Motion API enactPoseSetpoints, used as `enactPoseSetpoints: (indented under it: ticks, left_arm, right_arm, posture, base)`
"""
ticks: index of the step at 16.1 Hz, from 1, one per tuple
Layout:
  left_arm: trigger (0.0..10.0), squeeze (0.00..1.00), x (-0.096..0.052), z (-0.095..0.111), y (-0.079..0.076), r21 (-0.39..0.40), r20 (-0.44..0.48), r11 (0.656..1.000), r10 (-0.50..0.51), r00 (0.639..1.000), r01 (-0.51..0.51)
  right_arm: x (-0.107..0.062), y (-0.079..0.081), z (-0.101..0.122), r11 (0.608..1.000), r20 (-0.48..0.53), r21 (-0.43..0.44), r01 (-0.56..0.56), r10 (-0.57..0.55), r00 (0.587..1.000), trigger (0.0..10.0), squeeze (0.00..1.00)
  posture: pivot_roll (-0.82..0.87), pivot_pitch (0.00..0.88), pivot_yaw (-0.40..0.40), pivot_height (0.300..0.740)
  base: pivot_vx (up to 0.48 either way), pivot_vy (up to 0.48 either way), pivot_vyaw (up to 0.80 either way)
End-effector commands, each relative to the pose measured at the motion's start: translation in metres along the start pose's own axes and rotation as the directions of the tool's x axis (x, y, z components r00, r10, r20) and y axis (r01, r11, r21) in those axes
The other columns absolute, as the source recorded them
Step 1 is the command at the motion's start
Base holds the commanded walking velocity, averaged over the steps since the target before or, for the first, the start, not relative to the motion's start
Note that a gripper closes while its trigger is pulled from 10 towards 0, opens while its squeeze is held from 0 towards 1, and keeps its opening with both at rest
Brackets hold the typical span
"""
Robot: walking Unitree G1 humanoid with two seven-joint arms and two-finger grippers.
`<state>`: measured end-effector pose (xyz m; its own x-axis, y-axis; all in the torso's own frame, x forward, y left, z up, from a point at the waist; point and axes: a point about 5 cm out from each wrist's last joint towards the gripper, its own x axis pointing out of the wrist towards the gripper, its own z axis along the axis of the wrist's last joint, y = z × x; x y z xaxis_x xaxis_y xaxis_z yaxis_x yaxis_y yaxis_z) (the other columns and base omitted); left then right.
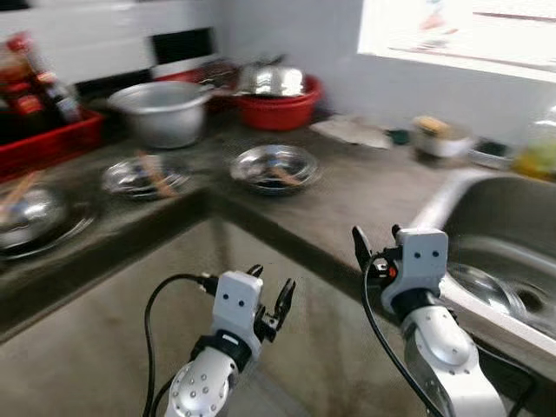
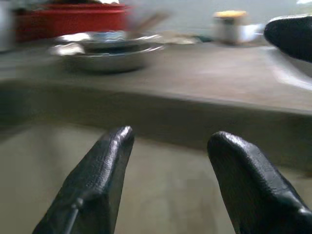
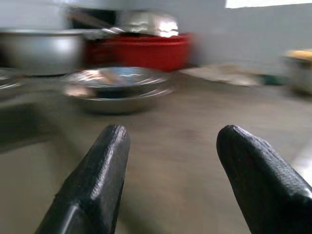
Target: Kitchen organization
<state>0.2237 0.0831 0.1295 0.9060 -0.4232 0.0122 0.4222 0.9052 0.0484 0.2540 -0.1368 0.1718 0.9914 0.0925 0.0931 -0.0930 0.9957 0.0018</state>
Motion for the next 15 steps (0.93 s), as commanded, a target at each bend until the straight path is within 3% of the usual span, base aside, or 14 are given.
enactPoseSetpoints:
  ticks: [1,13,14,15]
  left_arm:
    - [10.0,0.00,0.000,-0.001,0.004,0.022,-0.012,1.000,0.018,1.000,-0.017]
    - [10.0,0.00,-0.001,-0.005,0.005,0.034,-0.030,0.999,0.030,0.999,-0.029]
    - [10.0,0.00,-0.001,-0.004,0.004,0.033,-0.029,0.999,0.033,0.999,-0.032]
    - [10.0,0.00,-0.001,-0.005,0.004,0.032,-0.030,0.999,0.032,0.999,-0.031]
  right_arm:
    - [0.002,0.005,0.004,1.000,0.011,0.017,-0.021,0.021,1.000,10.0,0.00]
    - [0.014,0.004,0.005,0.999,0.017,0.030,-0.029,0.028,0.999,10.0,0.00]
    - [0.017,0.005,0.005,0.999,0.015,0.039,-0.035,0.034,0.999,10.0,0.09]
    - [0.018,0.007,0.004,0.998,0.016,0.046,-0.042,0.041,0.999,10.0,0.73]
  posture:
    - [0.07,0.007,-0.049,0.740]
    - [0.08,0.013,-0.057,0.740]
    - [0.08,0.019,-0.058,0.740]
    - [0.08,0.019,-0.059,0.740]
  base:
    - [0.000,0.000,0.00]
    - [0.000,0.000,0.00]
    - [0.000,0.000,0.00]
    - [0.000,0.000,0.00]
